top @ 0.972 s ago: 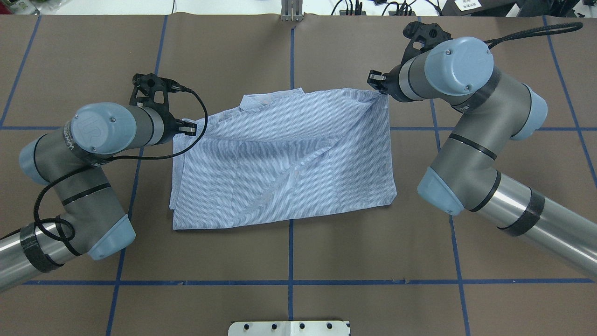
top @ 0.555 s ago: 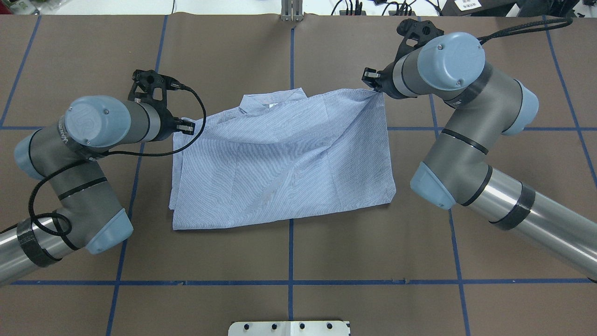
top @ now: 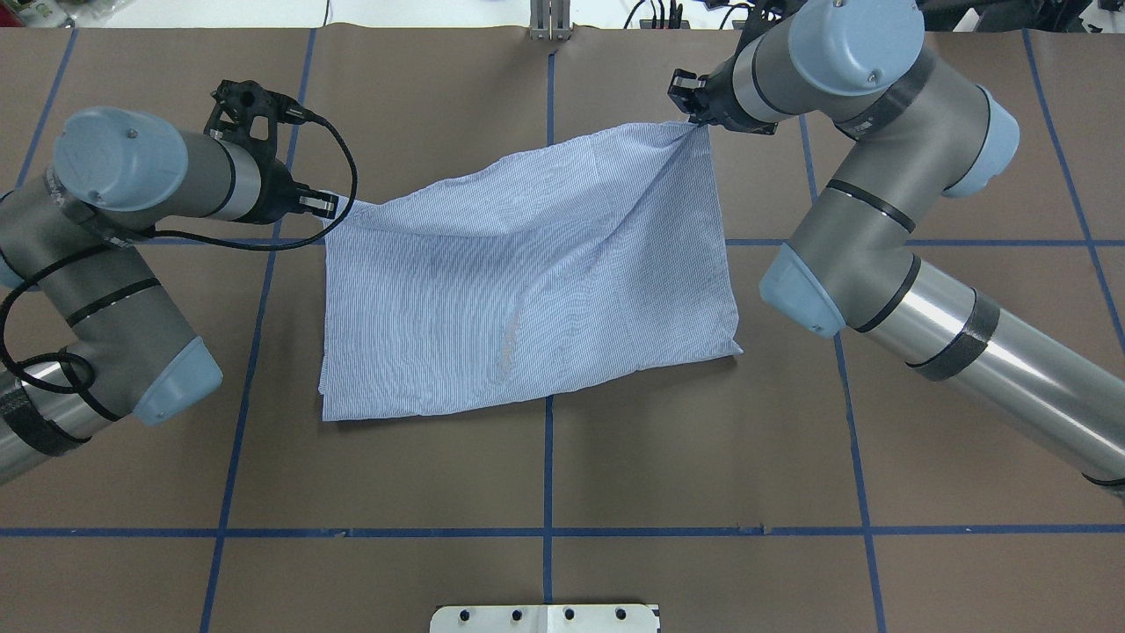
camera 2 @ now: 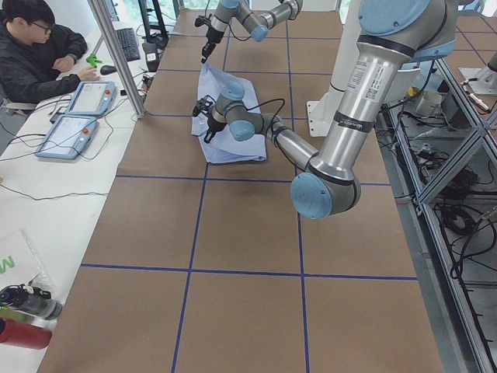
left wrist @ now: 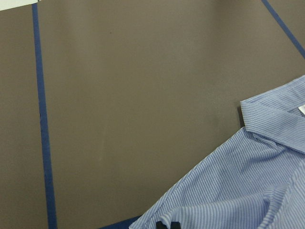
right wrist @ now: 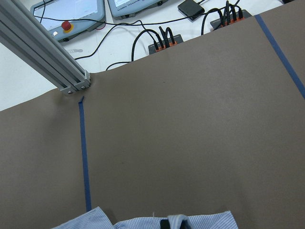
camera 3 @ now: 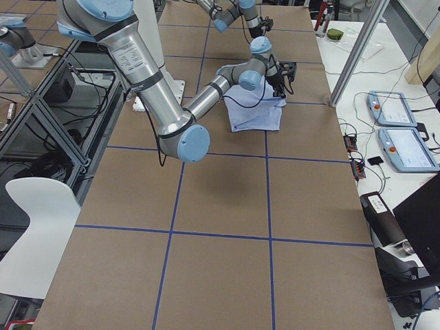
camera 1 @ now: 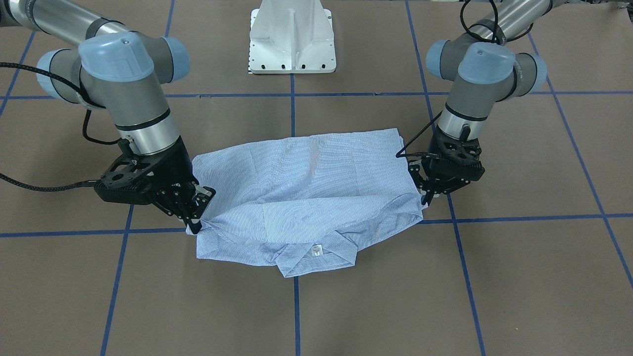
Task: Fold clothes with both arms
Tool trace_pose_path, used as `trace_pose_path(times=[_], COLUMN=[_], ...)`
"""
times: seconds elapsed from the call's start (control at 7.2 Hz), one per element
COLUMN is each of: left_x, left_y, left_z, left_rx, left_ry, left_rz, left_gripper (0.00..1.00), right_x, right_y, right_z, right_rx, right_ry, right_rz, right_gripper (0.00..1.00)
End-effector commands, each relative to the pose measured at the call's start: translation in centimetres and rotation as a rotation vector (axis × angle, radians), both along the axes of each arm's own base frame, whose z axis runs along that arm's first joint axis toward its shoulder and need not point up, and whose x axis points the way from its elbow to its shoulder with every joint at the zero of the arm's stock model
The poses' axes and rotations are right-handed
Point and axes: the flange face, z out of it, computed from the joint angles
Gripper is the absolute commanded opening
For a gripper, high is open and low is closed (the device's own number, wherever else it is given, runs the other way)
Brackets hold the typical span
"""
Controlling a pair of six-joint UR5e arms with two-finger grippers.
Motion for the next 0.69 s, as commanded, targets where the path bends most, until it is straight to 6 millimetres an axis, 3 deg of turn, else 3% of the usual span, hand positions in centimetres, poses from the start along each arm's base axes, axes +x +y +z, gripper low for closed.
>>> trace_pose_path(times=[0.0,0.28,0.42,0.56], left_x=[-0.8,-0.4,-0.4,-0.1], left_y=[-0.8,-1.1,-1.1,-1.3], left_z=[0.1,0.8,0.9,1.7], left_rx=[-0.002,-0.012,-0.013,-0.024], left_ry=[0.002,-0.008,-0.010,-0.021], left_rz=[0.016,0.014,0.015,0.015], left_gripper=[0.00,0.00,0.12,0.37], right_x=[0.5,-2.2,-3.2,-3.9], right_y=[-0.9,-2.0,-2.6,-2.3], right_z=[0.1,3.8,5.5,6.1], right_rx=[-0.006,-0.008,0.010,0.010], right_ry=[0.003,0.012,-0.005,-0.003], right_rz=[-0.003,-0.016,-0.021,-0.031], right_gripper=[0.00,0.00,0.00,0.00])
